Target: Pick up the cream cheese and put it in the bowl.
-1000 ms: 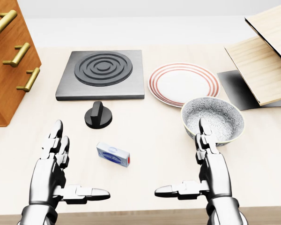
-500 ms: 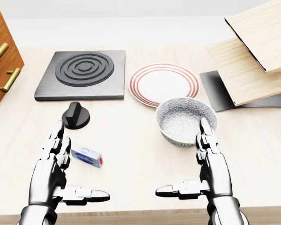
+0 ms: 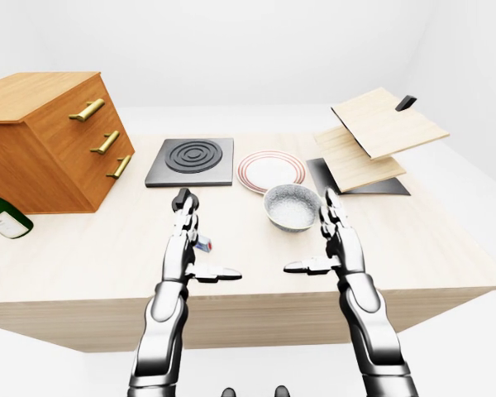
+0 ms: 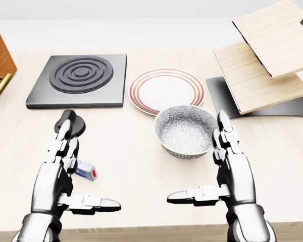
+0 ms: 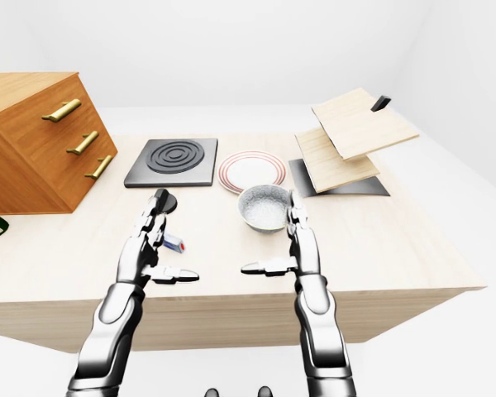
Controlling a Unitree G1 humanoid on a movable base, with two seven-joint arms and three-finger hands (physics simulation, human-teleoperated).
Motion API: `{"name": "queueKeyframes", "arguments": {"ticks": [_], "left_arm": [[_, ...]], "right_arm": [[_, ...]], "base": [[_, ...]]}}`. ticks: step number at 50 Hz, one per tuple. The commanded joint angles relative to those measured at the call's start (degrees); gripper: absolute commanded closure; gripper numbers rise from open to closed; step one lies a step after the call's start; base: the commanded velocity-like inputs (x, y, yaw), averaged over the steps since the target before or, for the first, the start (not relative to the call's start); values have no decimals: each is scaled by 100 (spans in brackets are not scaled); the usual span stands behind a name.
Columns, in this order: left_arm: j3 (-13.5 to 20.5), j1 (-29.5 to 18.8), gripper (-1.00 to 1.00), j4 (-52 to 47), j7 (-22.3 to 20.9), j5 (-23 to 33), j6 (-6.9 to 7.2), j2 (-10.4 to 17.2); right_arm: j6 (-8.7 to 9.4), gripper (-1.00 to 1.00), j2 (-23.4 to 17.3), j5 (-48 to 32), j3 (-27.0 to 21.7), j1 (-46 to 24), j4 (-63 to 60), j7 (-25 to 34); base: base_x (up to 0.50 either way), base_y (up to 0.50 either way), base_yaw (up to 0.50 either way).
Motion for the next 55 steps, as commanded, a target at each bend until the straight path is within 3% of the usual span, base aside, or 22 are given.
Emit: {"name": "queueKeyframes", "arguments": {"ticks": [1,8,11,20,32,43,55], "left_arm": [[-42,-487,-100,-1047,-23,296,0,65],[167,-1431,-100,-1085,-37,159,0,167],[217,-1988,-100,-701,31,223,0,289],[460,-2941,-100,572,196,-5,0,464],[427,-2578,-100,678,98,-281,0,538],[324,-2294,-100,384,-225,-116,0,461],[222,-2137,-100,270,-275,46,0,411]], "right_arm": [[0,-100,-110,18,-149,-424,-1314,-10],[0,-100,-319,205,-473,-1137,-996,-3],[0,-100,-454,196,-550,-1536,-652,-61],[0,-100,-693,365,-714,-2183,-47,-157],[0,-100,-665,354,-648,-1926,41,-79],[0,-100,-654,349,-641,-1815,-169,113],[0,-100,-676,346,-702,-1741,94,72]], "base": [[0,0,0],[0,0,0],[0,0,0],[0,0,0],[0,0,0],[19,0,0],[22,0,0]]}}
